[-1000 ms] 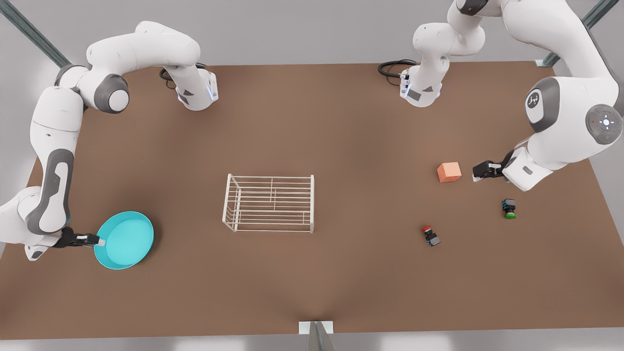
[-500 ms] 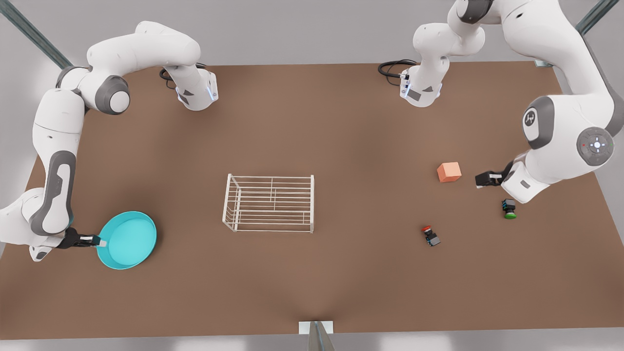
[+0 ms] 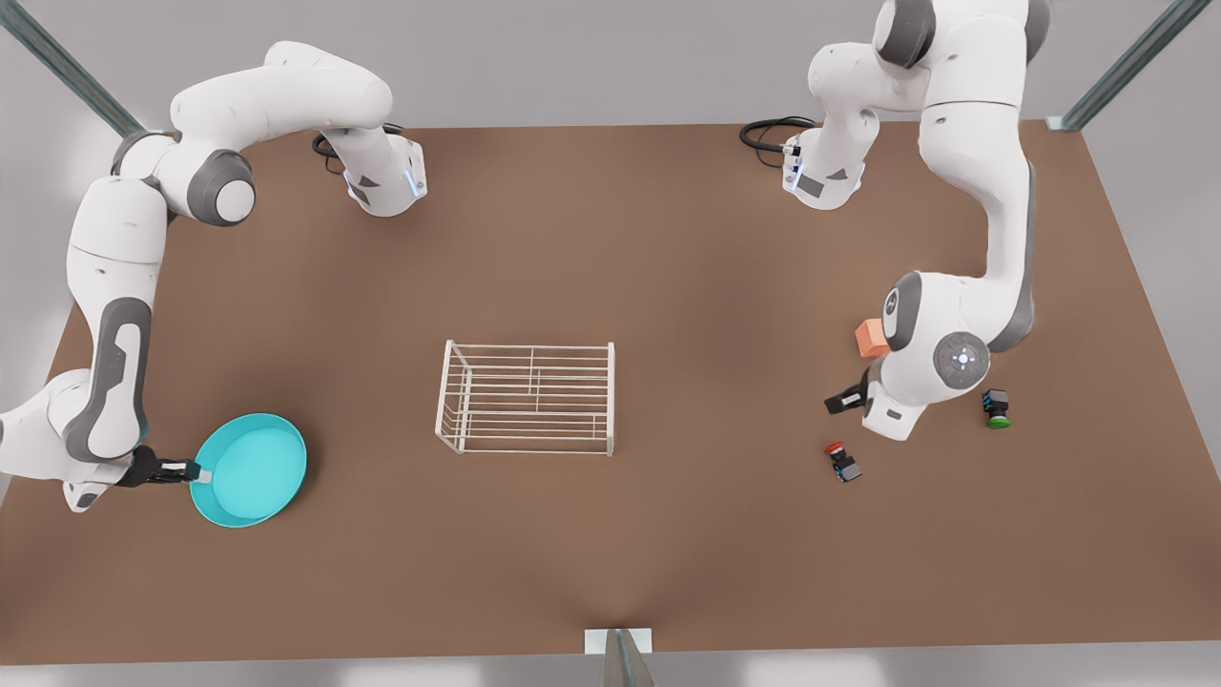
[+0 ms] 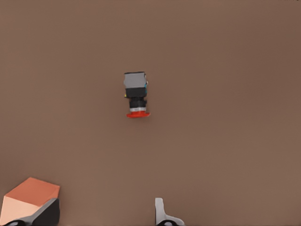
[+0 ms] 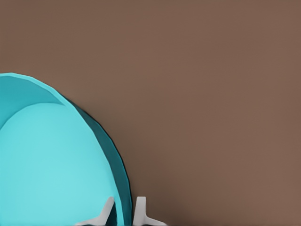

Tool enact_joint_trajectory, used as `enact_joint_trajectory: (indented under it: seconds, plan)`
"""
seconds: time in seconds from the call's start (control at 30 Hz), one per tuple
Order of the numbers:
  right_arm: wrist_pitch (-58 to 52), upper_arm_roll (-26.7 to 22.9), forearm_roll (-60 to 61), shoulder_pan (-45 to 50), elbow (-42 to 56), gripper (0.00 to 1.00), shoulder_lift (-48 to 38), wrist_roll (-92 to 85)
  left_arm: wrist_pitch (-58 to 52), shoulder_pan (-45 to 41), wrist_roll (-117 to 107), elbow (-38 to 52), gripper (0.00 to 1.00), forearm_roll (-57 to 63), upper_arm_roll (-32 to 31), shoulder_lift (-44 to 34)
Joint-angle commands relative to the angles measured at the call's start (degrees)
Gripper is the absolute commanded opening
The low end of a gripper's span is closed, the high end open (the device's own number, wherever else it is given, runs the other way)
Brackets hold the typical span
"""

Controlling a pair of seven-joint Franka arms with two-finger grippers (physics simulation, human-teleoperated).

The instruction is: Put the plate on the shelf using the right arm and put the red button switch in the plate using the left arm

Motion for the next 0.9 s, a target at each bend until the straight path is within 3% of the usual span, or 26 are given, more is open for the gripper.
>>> enact_joint_trajectory:
  seconds: [0.0, 0.17, 0.6, 0.87]
  plan:
    - [0.07, 0.01, 0.04, 0.03, 0.02, 0.31, -0.08, -0.45, 12.12, -0.17, -26.38, 0.06, 1.0, 0.15, -0.01, 2.2]
    - [-1.77, -0.17, 0.12, -0.06, 0.11, 0.26, -0.43, -0.36, 16.07, -0.78, -23.58, 4.28, 1.0, 5.69, -0.01, 8.96]
    - [-9.77, 1.59, 1.53, -0.06, 0.2, 0.22, -4.65, -0.19, 22.93, 2.03, -14.08, 5.5, 1.0, 6.13, 0.16, 14.67]
    - [-16.72, 11.96, 1.18, 0.38, 0.2, 0.22, -10.27, 5.52, 25.92, 2.12, -10.13, 6.56, 1.0, 6.04, 0.25, 18.02]
